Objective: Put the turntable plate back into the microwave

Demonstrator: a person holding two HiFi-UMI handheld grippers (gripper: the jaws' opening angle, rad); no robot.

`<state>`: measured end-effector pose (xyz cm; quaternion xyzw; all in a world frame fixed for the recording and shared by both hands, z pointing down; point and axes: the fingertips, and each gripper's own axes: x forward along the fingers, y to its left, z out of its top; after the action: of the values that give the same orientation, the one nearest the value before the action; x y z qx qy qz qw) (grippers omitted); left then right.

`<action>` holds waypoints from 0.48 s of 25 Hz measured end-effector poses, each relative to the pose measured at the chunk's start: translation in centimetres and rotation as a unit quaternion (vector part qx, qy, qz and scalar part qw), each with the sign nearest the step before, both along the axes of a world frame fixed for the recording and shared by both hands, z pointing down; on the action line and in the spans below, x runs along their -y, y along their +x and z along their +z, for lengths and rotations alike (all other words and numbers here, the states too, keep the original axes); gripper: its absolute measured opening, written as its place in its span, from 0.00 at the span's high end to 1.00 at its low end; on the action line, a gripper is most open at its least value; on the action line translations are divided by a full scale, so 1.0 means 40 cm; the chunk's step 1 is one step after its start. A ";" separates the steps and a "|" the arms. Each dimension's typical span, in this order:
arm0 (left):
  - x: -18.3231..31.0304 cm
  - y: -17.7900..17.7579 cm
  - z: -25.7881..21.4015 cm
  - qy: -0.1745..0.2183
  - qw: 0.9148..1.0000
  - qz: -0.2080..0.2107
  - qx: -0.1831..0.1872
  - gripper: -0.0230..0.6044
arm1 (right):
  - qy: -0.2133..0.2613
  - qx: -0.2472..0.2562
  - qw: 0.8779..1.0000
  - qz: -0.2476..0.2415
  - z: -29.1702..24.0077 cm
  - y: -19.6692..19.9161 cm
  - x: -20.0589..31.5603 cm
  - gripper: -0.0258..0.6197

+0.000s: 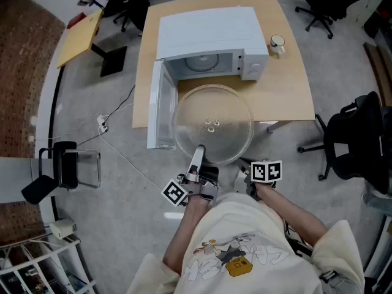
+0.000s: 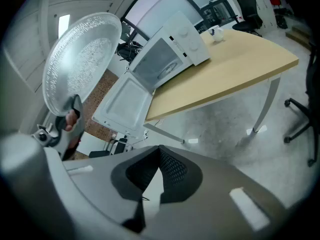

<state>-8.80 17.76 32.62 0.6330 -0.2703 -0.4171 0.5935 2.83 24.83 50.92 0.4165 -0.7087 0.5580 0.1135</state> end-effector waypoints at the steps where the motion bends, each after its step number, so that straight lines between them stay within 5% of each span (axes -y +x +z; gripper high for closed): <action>1: 0.001 -0.004 0.000 0.002 1.000 0.001 0.003 0.92 | 0.001 0.004 1.000 -0.007 -0.037 -0.016 -0.008 0.95; 12: 0.021 0.003 -0.007 0.012 1.000 0.019 0.002 0.92 | 0.011 -0.032 0.999 -0.029 -0.184 -0.118 0.006 0.95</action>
<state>-8.68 16.92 32.35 0.6457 -0.2542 -0.4078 0.5934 -1.90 24.60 43.55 0.4149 -0.7223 0.5333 0.1476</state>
